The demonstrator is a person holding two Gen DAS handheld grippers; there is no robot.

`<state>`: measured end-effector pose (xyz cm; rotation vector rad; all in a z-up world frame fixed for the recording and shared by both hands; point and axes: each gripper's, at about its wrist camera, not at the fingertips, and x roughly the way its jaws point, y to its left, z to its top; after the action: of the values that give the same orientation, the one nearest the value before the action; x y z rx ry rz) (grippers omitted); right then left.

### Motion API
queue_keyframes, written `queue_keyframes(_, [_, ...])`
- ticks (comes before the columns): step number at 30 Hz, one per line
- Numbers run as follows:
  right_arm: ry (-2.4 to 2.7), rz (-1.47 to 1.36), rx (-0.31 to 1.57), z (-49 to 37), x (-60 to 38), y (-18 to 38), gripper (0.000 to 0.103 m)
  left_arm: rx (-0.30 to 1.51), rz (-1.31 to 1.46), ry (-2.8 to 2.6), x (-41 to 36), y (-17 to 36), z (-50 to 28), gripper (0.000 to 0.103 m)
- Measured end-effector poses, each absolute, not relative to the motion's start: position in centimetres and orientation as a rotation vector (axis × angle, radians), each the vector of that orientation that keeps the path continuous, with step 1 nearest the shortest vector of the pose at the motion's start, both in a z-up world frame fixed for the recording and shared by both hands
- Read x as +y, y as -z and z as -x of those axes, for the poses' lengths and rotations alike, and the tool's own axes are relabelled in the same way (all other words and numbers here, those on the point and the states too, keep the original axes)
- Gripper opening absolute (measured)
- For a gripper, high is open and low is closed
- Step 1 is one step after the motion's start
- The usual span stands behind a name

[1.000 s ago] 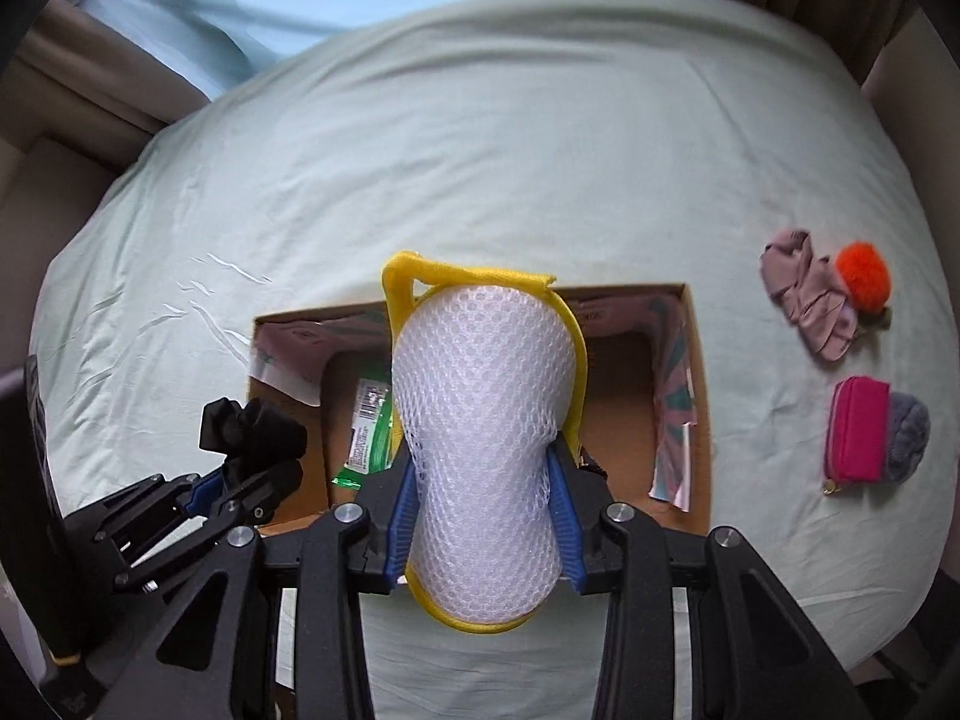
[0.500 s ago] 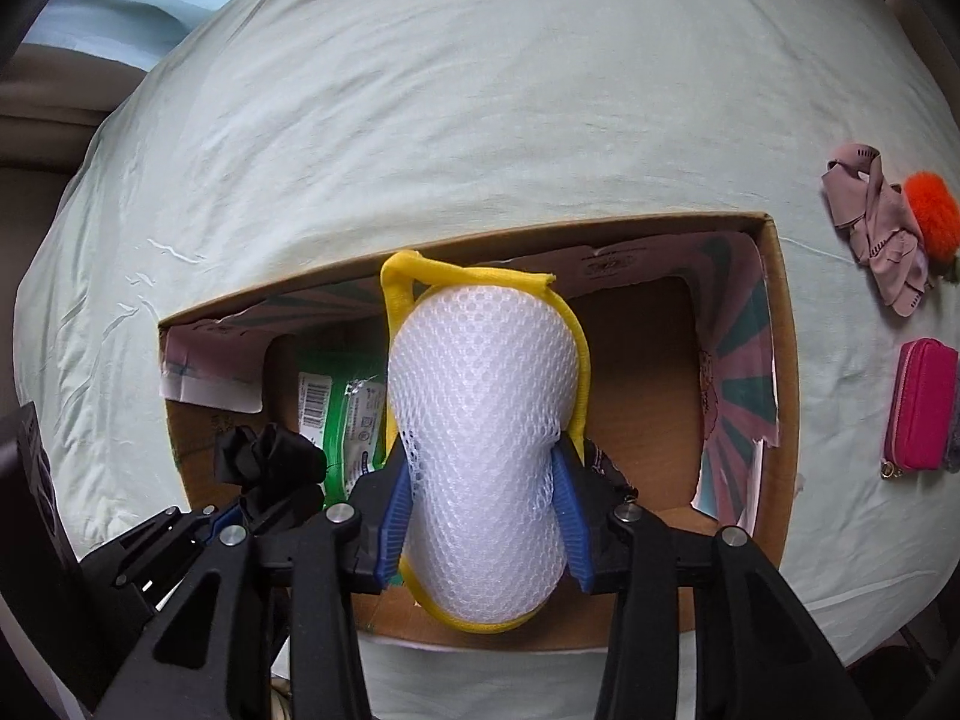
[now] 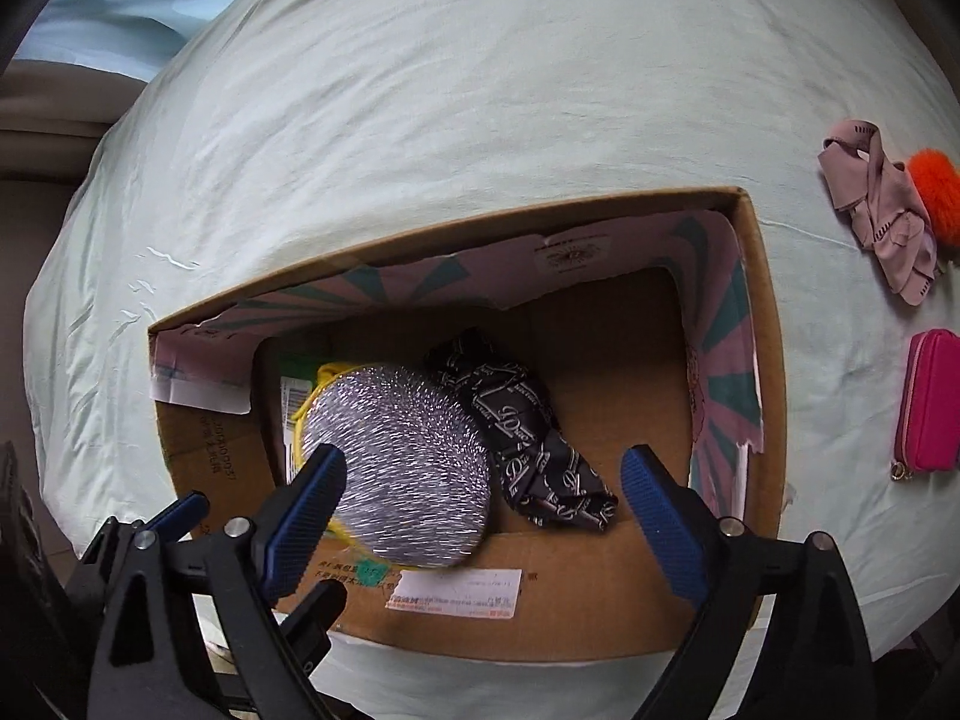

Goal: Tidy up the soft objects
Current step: 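Open both tools to drop the scrunchie and mesh pad into the box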

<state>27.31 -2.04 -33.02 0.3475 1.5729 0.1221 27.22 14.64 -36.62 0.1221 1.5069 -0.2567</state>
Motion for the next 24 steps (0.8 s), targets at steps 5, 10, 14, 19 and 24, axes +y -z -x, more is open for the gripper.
queue_keyframes(5, [-0.125, -0.327, 1.538, -26.2, -1.8, 31.5, 0.091, 1.483, -0.105, 0.256, 15.1, 35.4, -26.5, 0.103])
queue_keyframes(10, [-0.135, -0.319, 1.504, -25.1, -1.5, 29.4, 0.091, 1.444, -0.103, 0.245, 15.8, 33.3, -25.9, 0.103])
queue_keyframes(14, [-0.141, -0.304, 1.46, -23.9, -1.2, 27.3, 0.091, 1.4, -0.106, 0.228, 16.8, 31.1, -24.9, 0.103])
queue_keyframes(19, [-0.152, -0.278, 1.392, -22.2, -0.7, 23.9, 0.091, 1.328, -0.091, 0.216, 18.0, 27.6, -23.1, 0.103])
queue_keyframes(24, [-0.151, -0.217, 1.297, -19.6, -0.8, 19.5, 0.091, 1.264, -0.088, 0.209, 19.0, 24.1, -21.3, 0.103])
